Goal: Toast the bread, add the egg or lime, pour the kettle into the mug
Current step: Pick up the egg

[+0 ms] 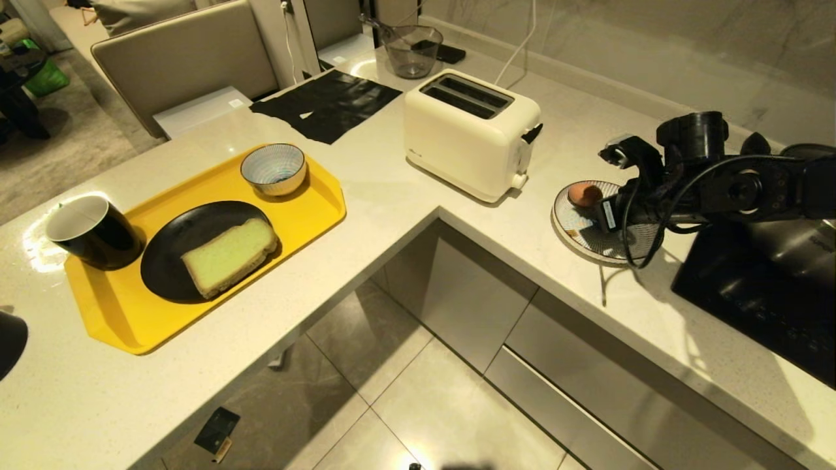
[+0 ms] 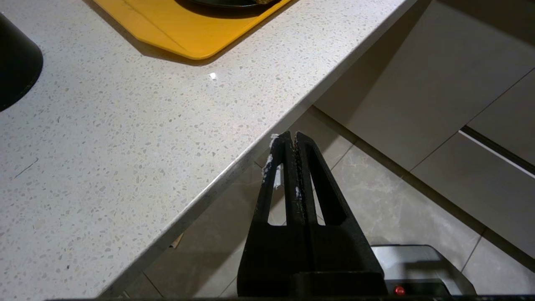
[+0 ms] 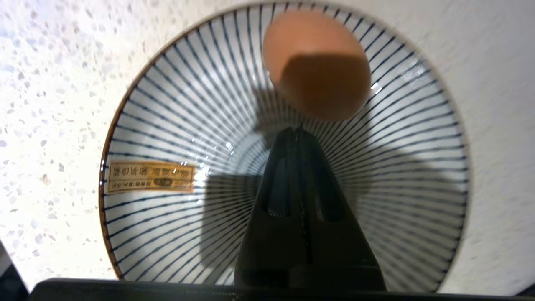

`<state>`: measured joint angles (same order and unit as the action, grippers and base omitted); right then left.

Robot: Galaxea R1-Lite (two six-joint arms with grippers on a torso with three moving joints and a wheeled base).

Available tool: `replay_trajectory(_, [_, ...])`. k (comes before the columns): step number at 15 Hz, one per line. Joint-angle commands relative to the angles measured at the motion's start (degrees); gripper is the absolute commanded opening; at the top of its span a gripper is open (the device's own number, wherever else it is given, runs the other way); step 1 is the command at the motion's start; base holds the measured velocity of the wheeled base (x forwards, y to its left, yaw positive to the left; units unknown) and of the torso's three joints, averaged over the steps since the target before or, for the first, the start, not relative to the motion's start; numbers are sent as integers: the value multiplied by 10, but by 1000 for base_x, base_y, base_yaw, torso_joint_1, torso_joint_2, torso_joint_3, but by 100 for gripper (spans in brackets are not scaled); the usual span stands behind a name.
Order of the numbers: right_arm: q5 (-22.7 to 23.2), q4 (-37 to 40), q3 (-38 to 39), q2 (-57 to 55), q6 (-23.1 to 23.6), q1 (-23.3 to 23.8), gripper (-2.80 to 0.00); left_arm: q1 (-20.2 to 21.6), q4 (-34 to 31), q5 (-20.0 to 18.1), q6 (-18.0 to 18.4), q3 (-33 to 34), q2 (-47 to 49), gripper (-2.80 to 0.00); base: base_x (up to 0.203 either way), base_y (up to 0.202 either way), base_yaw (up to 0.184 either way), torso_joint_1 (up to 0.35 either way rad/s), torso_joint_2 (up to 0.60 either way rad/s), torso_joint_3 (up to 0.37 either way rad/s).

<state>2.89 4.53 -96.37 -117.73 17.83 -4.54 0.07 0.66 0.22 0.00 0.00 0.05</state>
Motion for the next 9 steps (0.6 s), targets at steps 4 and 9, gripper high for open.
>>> replay_trajectory(4, [26, -20, 7, 22, 42, 13, -280, 1, 0, 0, 0, 0, 0, -280, 0, 0, 0, 0, 0, 0])
replay_trajectory(9, [26, -22, 5, 15, 44, 13, -280, 1, 0, 0, 0, 0, 0, -280, 0, 0, 0, 0, 0, 0])
